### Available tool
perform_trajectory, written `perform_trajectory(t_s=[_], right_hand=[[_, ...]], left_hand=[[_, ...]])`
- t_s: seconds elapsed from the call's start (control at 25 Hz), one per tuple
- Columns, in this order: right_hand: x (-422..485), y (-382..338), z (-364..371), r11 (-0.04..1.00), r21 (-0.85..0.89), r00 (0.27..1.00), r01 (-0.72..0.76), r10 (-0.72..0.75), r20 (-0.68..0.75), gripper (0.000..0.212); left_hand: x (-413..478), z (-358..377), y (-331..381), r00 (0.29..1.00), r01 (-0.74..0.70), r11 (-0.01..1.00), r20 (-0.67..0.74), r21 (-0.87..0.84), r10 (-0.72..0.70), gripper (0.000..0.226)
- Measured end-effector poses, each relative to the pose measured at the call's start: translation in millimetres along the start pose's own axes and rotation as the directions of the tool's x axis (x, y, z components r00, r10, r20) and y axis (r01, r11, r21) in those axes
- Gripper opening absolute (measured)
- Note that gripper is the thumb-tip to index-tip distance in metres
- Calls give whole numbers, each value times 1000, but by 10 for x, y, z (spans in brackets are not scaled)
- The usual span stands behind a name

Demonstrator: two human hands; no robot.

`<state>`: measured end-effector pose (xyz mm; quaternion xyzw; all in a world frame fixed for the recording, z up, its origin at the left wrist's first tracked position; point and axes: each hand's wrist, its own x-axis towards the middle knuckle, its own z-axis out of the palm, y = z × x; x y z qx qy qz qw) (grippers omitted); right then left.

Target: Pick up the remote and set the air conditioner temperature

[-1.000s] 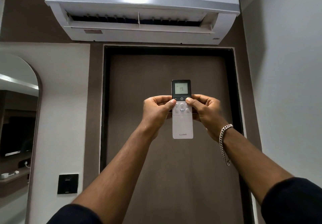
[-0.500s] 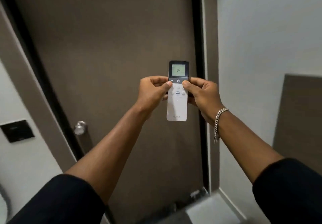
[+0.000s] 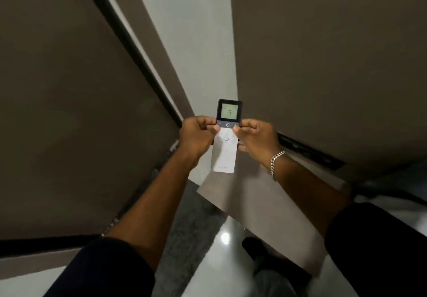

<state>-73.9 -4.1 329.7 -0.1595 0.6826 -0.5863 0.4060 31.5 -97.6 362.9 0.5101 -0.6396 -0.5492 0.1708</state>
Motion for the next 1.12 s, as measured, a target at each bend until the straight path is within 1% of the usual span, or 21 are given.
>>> perform_trajectory(t_s=[0.08,0.12,0.2,0.24,0.36,0.4,0.44,0.52,0.6,0.68,0.76,0.8,0.88,0.92,0.96,1.0,1.04,1.08,1.12], right_hand=[[265,609,-310,997,-49,990,-66,60,-124,9],[340,848,-415,991,-85,982,-100,84,-167,13],[471,1389,-614,970,-152,960,-189,150,-235,13],[537,1709,-711,958,-157,945,-239,192,-266,11],[655,2565,-910,897,-124,866,-425,363,-345,11],[684,2821,-951,874,-110,840,-474,411,-354,6],[692,2982,-980,850,-105,813,-516,447,-374,7],[725,3273,-1005,820,-87,767,-566,484,-421,10],[743,3537,-1017,799,-80,735,-596,503,-454,8],[760,3703,-1015,768,-115,713,-630,513,-477,11],[806,3763,-1013,756,-162,715,-634,494,-495,13],[843,3784,-1003,759,-187,722,-623,467,-510,12],[871,3740,-977,742,-297,750,-601,395,-530,12],[871,3694,-974,718,-364,765,-593,362,-533,13],[883,3663,-987,705,-398,770,-587,334,-543,15],[873,3584,-987,692,-412,766,-593,325,-555,17],[851,3538,-979,689,-440,778,-577,298,-553,21],[798,3409,-910,665,-490,795,-564,278,-539,26],[749,3331,-835,654,-541,827,-529,252,-503,33]], left_hand=[[264,570,-443,996,79,996,48,40,-81,12],[340,775,-632,993,107,992,32,60,-109,9],[463,1204,-1057,983,181,977,14,111,-183,15],[523,1433,-1301,975,215,968,23,131,-220,17],[640,1943,-2054,950,286,930,56,231,-306,3],[676,2074,-2290,945,300,916,51,267,-324,8],[702,2168,-2469,941,307,906,48,290,-334,10],[747,2321,-2799,938,313,891,38,330,-344,12],[760,2427,-3076,931,322,867,38,379,-362,14],[765,2481,-3242,937,291,848,49,444,-347,13],[793,2522,-3302,960,206,841,62,500,-272,11],[816,2532,-3324,970,163,831,66,531,-233,9],[824,2522,-3332,983,99,813,69,573,-168,9],[804,2492,-3330,985,69,811,90,581,-148,11],[785,2461,-3296,984,25,816,128,578,-121,13],[753,2432,-3236,981,-18,836,171,548,-91,15],[702,2375,-3179,979,-61,865,197,498,-44,16],[625,2291,-3087,983,-71,889,185,453,-15,17],[577,2204,-3015,989,-43,930,149,366,-13,17]])
